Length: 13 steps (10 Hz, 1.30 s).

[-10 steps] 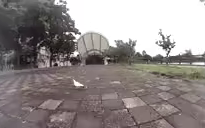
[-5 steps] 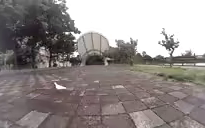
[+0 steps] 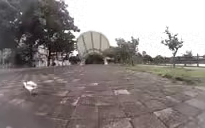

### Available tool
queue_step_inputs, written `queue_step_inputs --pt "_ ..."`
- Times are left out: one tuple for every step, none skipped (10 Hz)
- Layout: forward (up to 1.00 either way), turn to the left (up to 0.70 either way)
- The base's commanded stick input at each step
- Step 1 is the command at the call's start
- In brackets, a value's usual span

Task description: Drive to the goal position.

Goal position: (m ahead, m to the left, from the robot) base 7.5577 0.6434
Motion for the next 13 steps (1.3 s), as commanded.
queue_step_inputs --pt "1.00 0.00" --pt "1.00 0.00" --pt "1.00 0.00" --pt "1.00 0.00" --pt "1.00 0.00" --pt "1.00 0.00" --pt "1.00 0.00" --pt "1.00 0.00" --pt "1.00 0.00" --pt "1.00 0.00" --pt "1.00 0.00" --pt "1.00 0.00" --pt "1.00 0.00"
